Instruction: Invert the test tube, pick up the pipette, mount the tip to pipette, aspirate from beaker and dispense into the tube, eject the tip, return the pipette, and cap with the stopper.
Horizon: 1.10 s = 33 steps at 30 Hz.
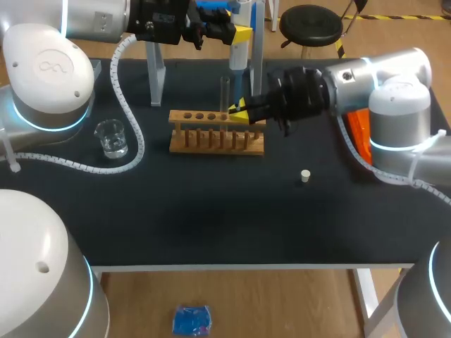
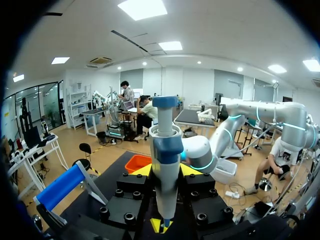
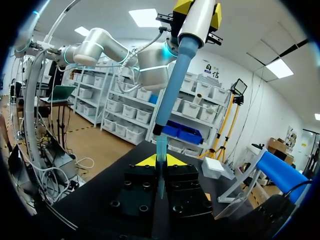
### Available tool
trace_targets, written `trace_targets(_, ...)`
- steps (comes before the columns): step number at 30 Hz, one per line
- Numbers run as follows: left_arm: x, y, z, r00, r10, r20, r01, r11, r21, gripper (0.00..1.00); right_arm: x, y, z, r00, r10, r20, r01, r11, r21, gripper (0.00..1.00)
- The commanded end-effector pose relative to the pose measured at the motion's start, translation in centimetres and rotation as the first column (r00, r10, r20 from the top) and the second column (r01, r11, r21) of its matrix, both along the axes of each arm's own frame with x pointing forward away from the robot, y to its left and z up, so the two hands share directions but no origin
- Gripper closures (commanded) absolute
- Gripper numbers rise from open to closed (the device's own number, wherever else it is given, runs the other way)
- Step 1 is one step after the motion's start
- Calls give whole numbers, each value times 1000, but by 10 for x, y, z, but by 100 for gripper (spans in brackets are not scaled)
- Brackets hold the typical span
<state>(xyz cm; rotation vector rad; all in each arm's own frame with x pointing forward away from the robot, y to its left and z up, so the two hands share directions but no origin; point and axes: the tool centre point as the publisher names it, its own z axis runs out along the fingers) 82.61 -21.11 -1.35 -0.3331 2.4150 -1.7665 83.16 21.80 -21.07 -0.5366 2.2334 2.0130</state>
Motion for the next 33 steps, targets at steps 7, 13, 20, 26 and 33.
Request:
trace_targets(7,-1,2,0,1000,-1,0,1,1000,-1,100,-4,-1,0,1000,8,1,-8,1000,1,100)
trace_targets(13,-1,2,0,1000,-1,0,1,1000,-1,100,-6,-3,2,1000,9,-9,-9,1000,15,100)
trace_targets(20,-1,2,0,1000,-1,0,1,1000,-1,100,-9,-4,-1,996,3,-87,1,999,50,100)
trace_targets(26,-1,2,0,1000,-1,0,1,1000,-1,100,-13,-2,-2,990,-1,-140,13,996,85,100)
trace_targets(33,-1,2,0,1000,-1,0,1,1000,-1,100,-14,0,0,975,-4,-223,35,990,135,100)
